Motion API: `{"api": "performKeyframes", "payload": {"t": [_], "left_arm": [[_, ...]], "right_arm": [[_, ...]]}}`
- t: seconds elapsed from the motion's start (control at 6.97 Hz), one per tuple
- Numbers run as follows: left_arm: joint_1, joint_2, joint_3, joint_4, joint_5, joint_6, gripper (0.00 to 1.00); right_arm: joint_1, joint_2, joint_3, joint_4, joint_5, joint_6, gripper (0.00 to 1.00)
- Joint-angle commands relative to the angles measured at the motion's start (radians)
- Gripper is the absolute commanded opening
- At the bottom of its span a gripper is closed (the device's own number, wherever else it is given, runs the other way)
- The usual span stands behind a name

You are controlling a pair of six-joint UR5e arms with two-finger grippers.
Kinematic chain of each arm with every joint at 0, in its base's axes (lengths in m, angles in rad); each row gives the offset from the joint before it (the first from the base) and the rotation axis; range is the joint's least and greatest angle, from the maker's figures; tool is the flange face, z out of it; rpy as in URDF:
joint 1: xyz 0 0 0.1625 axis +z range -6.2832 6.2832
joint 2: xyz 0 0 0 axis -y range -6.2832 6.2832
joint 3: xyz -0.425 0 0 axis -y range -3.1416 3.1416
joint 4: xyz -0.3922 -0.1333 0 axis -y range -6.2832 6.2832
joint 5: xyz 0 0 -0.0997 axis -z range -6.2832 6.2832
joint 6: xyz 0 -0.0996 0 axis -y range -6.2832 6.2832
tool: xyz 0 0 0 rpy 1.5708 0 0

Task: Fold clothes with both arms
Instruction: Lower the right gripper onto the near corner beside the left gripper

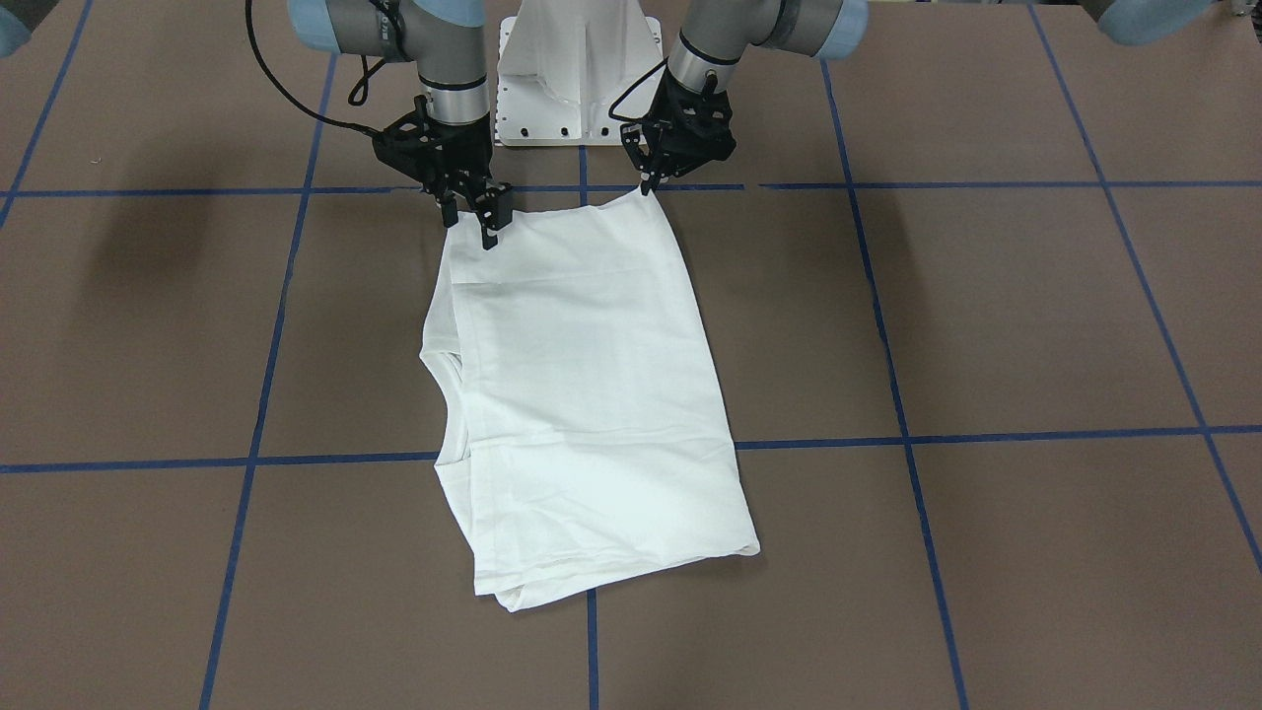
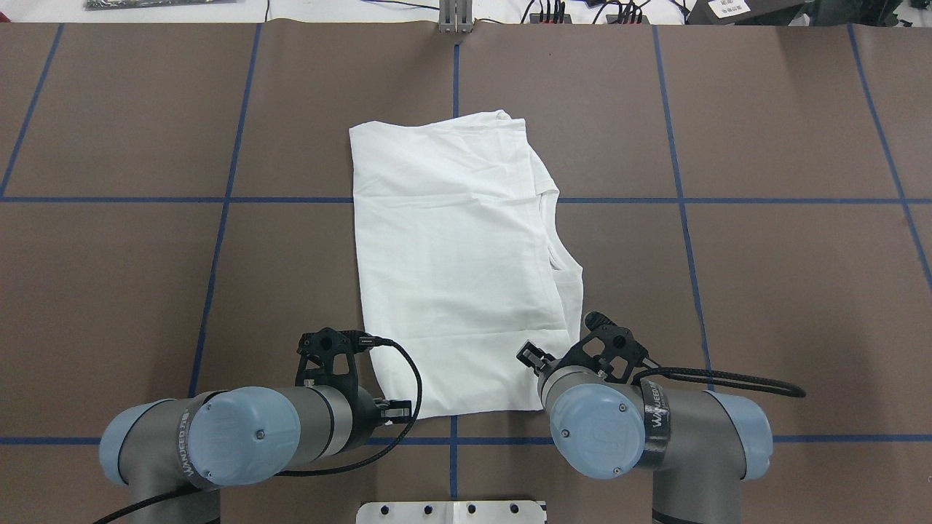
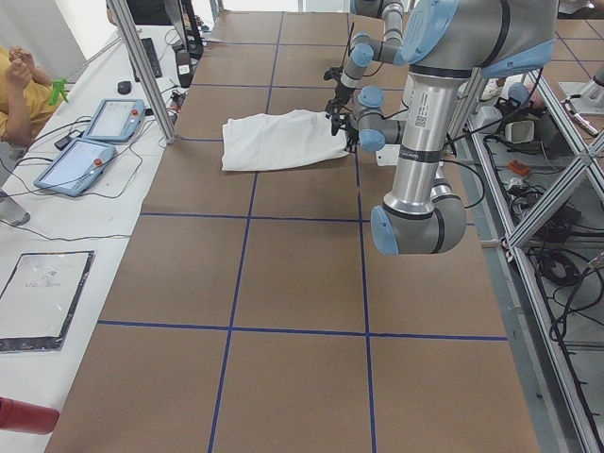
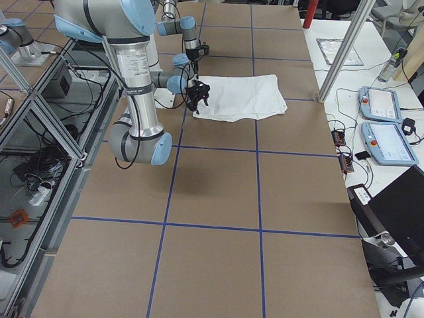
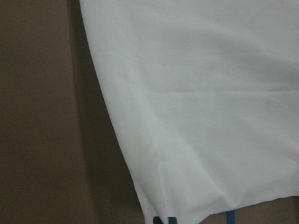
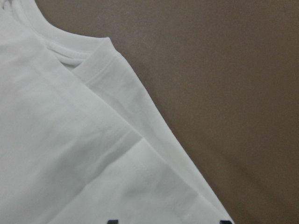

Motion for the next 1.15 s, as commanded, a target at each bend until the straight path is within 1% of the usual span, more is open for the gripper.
{"api": "performKeyframes", "payload": {"t": [0.0,1.0], "left_arm": [[-0.001,0.003,0.000,0.000,0.001,0.000,0.00],[-0.001,0.003,-0.003,-0.002,0.002,0.000,0.00]], "right_arm": [[-0.020,0.009,-0.005,0.000,0.000,0.019,0.78],[-0.030,0.009,-0.011,0.000,0.003,0.020,0.79]]}}
